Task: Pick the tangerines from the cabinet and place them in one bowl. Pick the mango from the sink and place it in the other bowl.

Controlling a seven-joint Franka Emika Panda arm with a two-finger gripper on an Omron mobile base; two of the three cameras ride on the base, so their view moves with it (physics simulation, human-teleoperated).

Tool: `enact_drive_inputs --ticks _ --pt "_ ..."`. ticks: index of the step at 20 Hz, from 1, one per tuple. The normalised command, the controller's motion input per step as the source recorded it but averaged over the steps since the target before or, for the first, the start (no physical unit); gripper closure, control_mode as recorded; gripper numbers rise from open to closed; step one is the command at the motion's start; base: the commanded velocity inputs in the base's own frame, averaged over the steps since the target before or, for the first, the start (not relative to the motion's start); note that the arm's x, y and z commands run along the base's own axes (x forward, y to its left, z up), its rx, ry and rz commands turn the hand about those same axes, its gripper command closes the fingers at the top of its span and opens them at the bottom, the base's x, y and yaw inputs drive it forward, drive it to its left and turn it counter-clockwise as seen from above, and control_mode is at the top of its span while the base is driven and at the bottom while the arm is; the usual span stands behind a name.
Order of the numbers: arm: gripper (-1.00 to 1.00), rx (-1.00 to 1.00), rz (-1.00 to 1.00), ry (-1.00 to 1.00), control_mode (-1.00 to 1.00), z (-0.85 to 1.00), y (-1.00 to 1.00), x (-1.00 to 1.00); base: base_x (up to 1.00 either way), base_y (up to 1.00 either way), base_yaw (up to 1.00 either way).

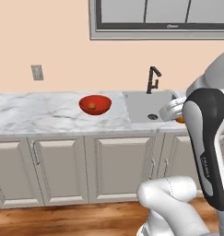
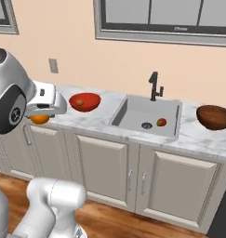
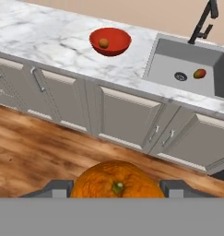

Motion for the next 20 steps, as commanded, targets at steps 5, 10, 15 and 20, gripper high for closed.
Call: enact_drive_inputs --ticks 5,10,15,20 --pt "1.00 0.00 0.00 0.00 1.00 0.00 0.00 0.00 0.57 0.24 -0.03" --pt "1.00 0.00 0.00 0.00 1.00 0.00 0.00 0.00 0.36 0.24 -0.13" --pt "1.00 0.00 0.00 0.00 1.00 0.00 0.00 0.00 0.16 0.35 -0.18" --pt "1.00 0.00 0.00 0.00 1.00 0.00 0.00 0.00 0.10 0.51 -0.13"
